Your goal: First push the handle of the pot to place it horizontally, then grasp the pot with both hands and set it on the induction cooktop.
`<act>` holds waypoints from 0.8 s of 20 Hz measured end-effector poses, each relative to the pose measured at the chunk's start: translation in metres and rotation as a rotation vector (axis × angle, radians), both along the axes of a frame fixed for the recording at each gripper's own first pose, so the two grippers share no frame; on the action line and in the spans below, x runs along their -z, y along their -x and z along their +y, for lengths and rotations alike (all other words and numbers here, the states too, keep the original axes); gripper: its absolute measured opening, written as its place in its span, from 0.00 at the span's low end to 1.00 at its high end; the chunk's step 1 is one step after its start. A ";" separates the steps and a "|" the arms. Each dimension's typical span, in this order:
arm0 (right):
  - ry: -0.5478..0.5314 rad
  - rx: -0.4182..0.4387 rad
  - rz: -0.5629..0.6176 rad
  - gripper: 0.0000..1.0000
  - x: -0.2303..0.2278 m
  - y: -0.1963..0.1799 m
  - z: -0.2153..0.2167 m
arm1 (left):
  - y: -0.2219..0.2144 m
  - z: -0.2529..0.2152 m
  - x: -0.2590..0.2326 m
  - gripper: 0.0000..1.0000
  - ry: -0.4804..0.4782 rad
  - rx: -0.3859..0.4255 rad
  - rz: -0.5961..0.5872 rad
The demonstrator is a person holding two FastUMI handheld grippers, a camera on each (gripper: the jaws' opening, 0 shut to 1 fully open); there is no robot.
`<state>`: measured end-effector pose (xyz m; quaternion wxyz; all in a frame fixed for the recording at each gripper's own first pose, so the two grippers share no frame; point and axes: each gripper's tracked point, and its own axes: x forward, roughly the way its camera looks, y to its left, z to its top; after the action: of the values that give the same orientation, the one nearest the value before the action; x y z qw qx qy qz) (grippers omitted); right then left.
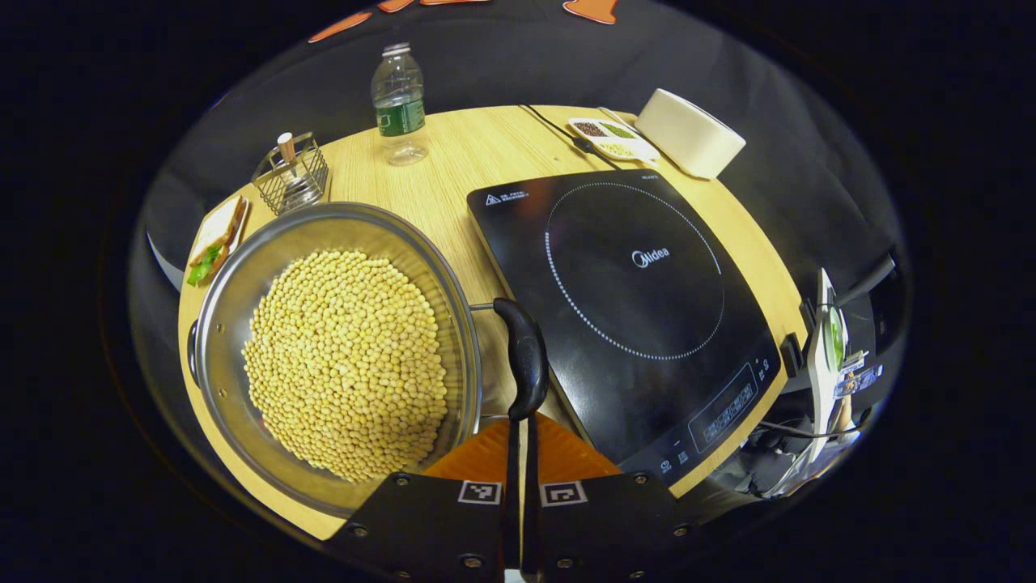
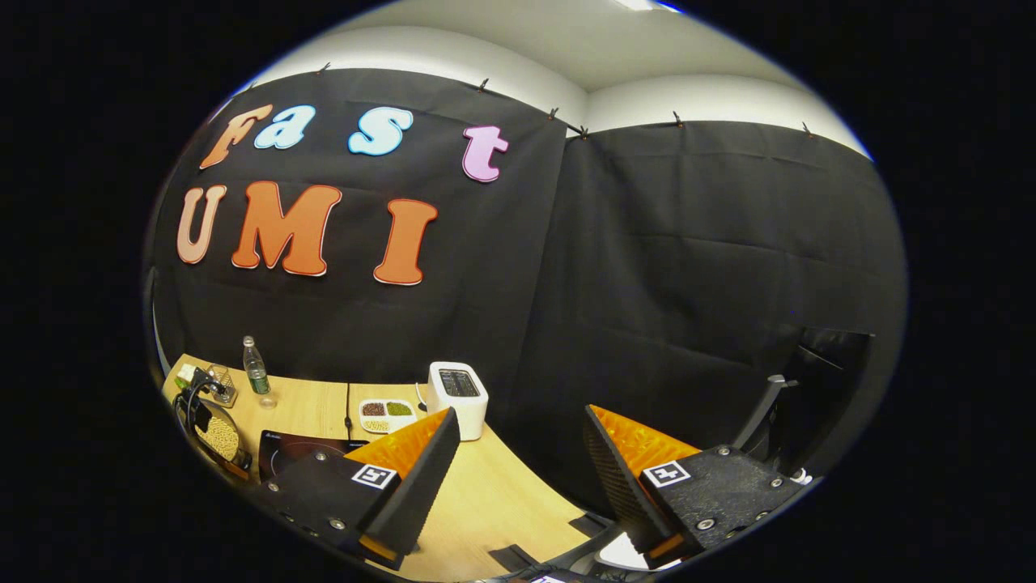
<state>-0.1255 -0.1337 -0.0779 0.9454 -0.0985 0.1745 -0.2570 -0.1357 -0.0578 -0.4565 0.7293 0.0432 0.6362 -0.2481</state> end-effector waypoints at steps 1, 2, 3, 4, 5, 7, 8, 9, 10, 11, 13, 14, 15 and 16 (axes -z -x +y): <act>-0.005 -0.006 0.002 0.95 0.002 -0.002 0.005 | -0.005 -0.003 0.002 0.02 0.000 0.003 -0.013; -0.009 -0.016 0.005 0.95 0.003 -0.006 0.011 | -0.009 -0.005 0.005 0.02 0.002 0.003 -0.023; -0.011 -0.028 0.008 0.95 0.005 -0.009 0.016 | -0.013 -0.009 0.008 0.02 0.007 0.000 -0.027; -0.012 -0.044 0.013 0.95 0.007 -0.013 0.023 | -0.016 -0.012 0.011 0.02 0.016 -0.009 -0.026; -0.015 -0.060 0.020 0.95 0.010 -0.017 0.030 | -0.018 -0.015 0.014 0.02 0.026 -0.018 -0.023; -0.029 -0.095 0.033 0.95 0.018 -0.025 0.047 | -0.023 -0.020 0.016 0.02 0.052 -0.045 -0.016; -0.040 -0.116 0.040 0.95 0.023 -0.030 0.058 | -0.027 -0.022 0.016 0.02 0.068 -0.063 -0.014; -0.051 -0.137 0.047 0.95 0.028 -0.034 0.068 | -0.032 -0.023 0.015 0.02 0.082 -0.078 -0.012; -0.060 -0.159 0.058 0.95 0.034 -0.039 0.079 | -0.038 -0.025 0.017 0.01 0.097 -0.093 -0.015; -0.070 -0.180 0.066 0.95 0.040 -0.042 0.090 | -0.043 -0.026 0.017 0.02 0.109 -0.102 -0.020; -0.096 -0.225 0.087 0.95 0.053 -0.049 0.114 | -0.047 -0.027 0.017 0.01 0.132 -0.108 -0.034; -0.112 -0.248 0.098 0.95 0.060 -0.053 0.127 | -0.048 -0.026 0.016 0.01 0.145 -0.116 -0.039; -0.127 -0.274 0.111 0.95 0.067 -0.056 0.141 | -0.049 -0.023 0.011 0.01 0.158 -0.118 -0.045; -0.140 -0.298 0.125 0.95 0.075 -0.061 0.155 | -0.049 -0.018 0.005 0.01 0.171 -0.124 -0.056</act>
<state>-0.0647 0.0212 -0.1532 0.9648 -0.0729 0.2341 -0.0948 -0.0864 -0.0756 -0.4619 0.7617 -0.0519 0.5936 -0.2544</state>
